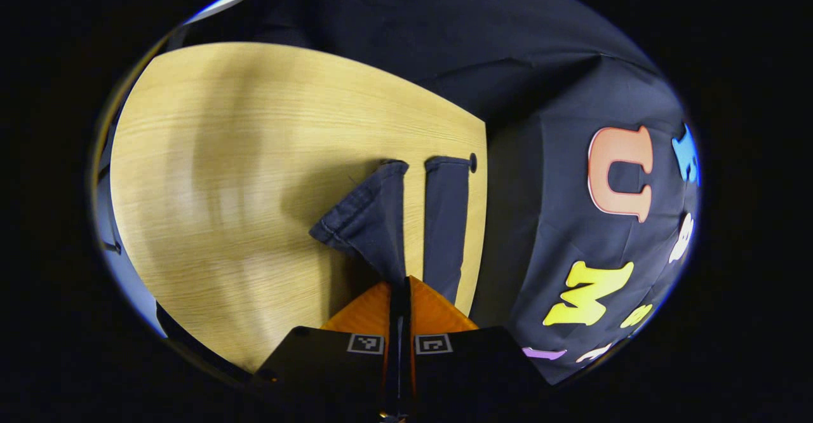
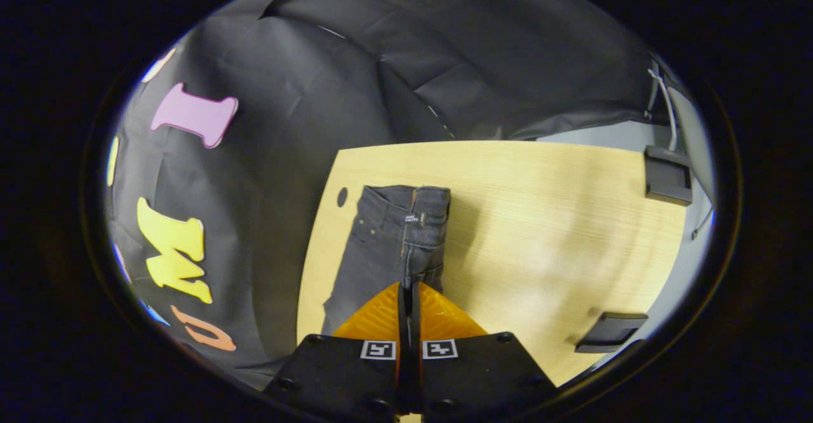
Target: Grasp the waist and the cuffs of the jeans and fold them to make the two legs overlap; first hold the waist and fold one-third of the jeans toward the cuffs, then hold the cuffs and fold the remaining one-third in the same direction to finish folding.
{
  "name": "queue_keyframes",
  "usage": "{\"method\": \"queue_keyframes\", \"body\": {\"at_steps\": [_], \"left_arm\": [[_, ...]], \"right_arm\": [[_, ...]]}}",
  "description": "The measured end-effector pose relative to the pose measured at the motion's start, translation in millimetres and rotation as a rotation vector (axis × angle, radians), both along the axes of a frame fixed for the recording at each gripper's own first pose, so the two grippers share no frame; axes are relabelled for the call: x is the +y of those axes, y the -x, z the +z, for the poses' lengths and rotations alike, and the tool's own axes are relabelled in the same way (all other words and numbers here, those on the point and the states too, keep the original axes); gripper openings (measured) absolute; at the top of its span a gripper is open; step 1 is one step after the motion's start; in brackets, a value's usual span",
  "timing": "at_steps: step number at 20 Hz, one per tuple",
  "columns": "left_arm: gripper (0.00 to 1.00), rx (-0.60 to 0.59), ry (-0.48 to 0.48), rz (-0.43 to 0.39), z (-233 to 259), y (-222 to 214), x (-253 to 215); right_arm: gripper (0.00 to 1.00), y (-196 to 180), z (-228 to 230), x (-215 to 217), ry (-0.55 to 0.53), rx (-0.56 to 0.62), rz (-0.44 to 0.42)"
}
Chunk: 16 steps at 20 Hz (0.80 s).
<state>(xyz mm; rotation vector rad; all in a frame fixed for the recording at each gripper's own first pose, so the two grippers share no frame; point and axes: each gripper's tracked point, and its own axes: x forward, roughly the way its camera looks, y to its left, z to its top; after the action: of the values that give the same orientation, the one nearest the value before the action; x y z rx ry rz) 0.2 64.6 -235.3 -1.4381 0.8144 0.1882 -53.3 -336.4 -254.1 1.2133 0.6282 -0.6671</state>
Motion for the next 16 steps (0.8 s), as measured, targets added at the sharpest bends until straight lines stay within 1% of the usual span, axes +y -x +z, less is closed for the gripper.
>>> {"method": "queue_keyframes", "body": {"at_steps": [2,4,6,10,14,15,16], "left_arm": [[0.04,-0.01,-0.025,-0.041,11.1,-18.1,0.4],[0.04,-0.025,-0.05,-0.081,19.0,-40.5,-0.9],[0.04,-0.044,-0.054,-0.113,30.3,-68.5,-4.0],[0.04,-0.076,-0.108,-0.191,40.8,-123.1,-16.2],[0.04,-0.091,-0.144,-0.244,34.3,-183.7,-28.6],[0.04,-0.097,-0.142,-0.256,30.2,-201.0,-32.5],[0.04,-0.104,-0.134,-0.251,25.8,-218.9,-34.9]], "right_arm": [[0.0,-18.9,15.1,-1.7,-0.007,-0.03,0.014],[0.0,-37.8,20.1,-4.4,-0.013,-0.044,0.03],[0.01,-59.2,24.1,-6.6,-0.005,-0.041,0.065],[0.0,-120.7,33.2,-12.8,0.031,-0.048,0.131],[0.01,-185.0,17.9,-22.4,0.072,-0.037,0.193],[0.0,-200.9,9.2,-24.9,0.073,-0.032,0.2],[0.01,-216.4,0.3,-26.2,0.074,-0.026,0.203]]}}
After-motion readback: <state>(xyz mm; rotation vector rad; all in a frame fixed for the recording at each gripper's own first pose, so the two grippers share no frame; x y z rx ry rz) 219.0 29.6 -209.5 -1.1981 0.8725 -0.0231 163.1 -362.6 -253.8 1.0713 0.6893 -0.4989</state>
